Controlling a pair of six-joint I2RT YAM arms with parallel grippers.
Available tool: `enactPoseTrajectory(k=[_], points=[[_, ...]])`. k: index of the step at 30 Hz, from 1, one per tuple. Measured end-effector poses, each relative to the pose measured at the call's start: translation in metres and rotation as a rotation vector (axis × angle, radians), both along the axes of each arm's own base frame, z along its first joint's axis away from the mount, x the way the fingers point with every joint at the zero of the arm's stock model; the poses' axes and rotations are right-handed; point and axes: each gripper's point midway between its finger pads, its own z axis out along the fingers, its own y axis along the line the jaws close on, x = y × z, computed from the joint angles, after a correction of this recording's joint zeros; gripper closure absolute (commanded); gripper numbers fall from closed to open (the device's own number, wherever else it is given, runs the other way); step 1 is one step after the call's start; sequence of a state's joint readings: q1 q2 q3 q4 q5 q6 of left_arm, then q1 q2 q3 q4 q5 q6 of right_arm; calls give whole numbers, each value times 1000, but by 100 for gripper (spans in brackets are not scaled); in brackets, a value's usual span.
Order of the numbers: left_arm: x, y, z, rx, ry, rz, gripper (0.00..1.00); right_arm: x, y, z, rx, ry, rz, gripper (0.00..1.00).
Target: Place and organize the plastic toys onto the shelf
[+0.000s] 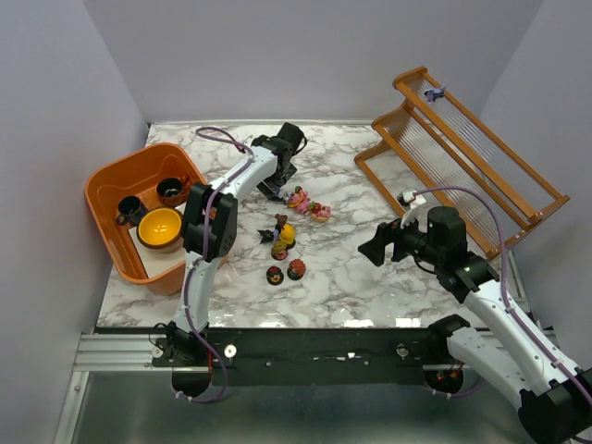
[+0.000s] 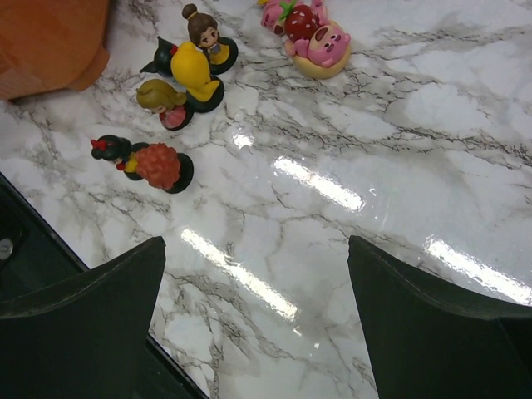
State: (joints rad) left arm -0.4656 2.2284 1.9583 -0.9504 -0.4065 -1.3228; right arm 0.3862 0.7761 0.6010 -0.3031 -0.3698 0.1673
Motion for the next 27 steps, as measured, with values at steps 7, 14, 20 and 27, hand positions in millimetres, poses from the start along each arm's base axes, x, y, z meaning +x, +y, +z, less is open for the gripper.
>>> enactPoseTrajectory(k=[7,14,20,27], points=[[-2,9,-18,-5,49,38,30,1,2,0,8,-8,8,3],[-1,11,-20,-18,58,46,35,1,3,1,11,-12,11,3],[-2,8,-21,-33,65,39,42,1,3,-1,12,-12,12,3],[-3,6,-28,-38,78,36,45,2,3,0,14,-16,12,3]])
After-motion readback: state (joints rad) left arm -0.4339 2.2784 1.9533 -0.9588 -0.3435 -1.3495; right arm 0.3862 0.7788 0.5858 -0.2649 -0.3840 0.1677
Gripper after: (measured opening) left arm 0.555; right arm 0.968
